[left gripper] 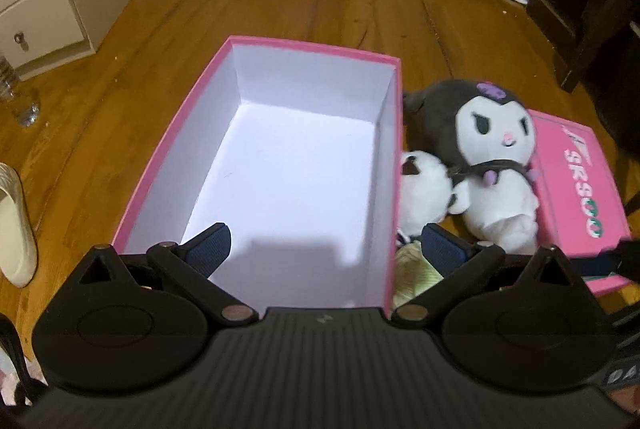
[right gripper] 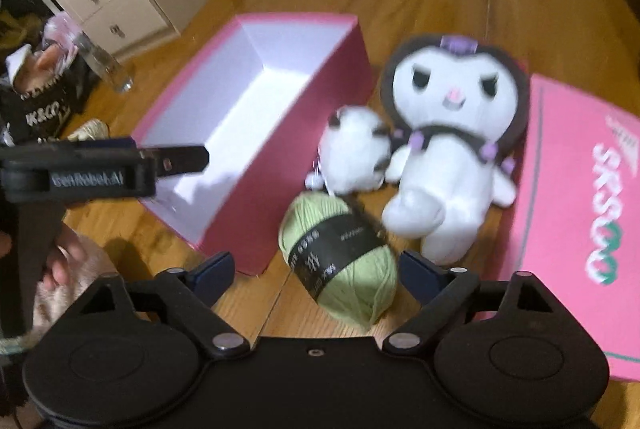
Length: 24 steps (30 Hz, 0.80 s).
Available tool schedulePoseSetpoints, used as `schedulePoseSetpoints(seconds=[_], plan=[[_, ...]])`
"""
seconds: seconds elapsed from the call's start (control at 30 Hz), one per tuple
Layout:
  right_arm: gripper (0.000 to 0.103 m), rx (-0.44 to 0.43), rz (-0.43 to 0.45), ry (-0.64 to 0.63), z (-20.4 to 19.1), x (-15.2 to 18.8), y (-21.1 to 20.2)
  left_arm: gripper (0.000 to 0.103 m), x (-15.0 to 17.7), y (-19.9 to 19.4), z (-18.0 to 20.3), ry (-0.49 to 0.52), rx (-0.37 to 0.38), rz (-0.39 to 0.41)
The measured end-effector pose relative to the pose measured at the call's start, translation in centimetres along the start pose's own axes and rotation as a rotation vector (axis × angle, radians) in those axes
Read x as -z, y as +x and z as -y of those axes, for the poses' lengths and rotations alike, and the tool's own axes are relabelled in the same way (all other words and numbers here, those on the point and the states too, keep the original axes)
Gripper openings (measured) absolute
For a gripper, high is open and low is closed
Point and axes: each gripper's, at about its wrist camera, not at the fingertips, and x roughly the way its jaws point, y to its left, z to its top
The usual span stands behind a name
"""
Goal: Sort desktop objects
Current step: 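Reach the right gripper to the green yarn ball and grasp it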
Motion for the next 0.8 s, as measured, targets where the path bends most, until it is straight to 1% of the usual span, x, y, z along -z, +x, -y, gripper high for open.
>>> schedulePoseSetpoints(seconds=[0.07, 0.13, 0.2, 0.3, 0.33, 0.4, 0.47, 0.5, 0.63, 0.73, 0.8], plan=[[0.085, -0.029, -0.020, 0.027, 0.7, 0.9, 1.3, 0.103, -0.3, 0.8, -0.3, -0.005, 0.022, 0.007], [0.085, -0.031, -0.010, 0.020, 0.5, 1.4, 2.1, 0.103, -0.8, 1.8, 0.3, 0.038, 0.038, 0.023], [0.085, 0.020, 0.001, -0.024, -0.2, 1.7, 2.4, 0.103, -0.9, 2.7, 1.2, 0.084, 0.038, 0.012], [0.085, 0.099, 0.019, -0.089, -1.0, 2.0, 2.9, 0.103, -0.1, 3.6, 1.4, 0.069, 0.084, -0.037], [0.085, 0.116, 0.012, -0.099, -1.1, 2.0, 3.4, 0.103, 0.2, 3.9, 1.3, 0.056, 0.103, -0.051], [0.085, 0.134, -0.033, -0.101, -1.2, 2.0, 4.7, 0.103, 0.7, 4.2, 1.0, 0.039, 0.111, -0.079], [0.086, 0.129, -0.078, -0.078, -1.3, 1.8, 5.9, 0.103, 1.1, 4.4, 0.7, 0.027, 0.102, -0.085], [0.086, 0.143, -0.086, -0.072, -1.4, 1.8, 6.2, 0.103, 1.3, 4.4, 0.5, 0.021, 0.100, -0.084], [0.087, 0.238, -0.087, -0.131, -2.3, 1.5, 7.3, 0.103, 2.1, 4.9, -0.4, 0.006, 0.104, -0.113], [0.087, 0.262, -0.102, -0.122, -2.1, 1.3, 8.2, 0.103, 2.5, 5.5, -1.0, -0.013, 0.074, -0.134], [0.086, 0.273, -0.096, -0.122, -2.1, 1.4, 8.3, 0.103, 2.6, 6.0, -1.2, -0.020, 0.046, -0.139]])
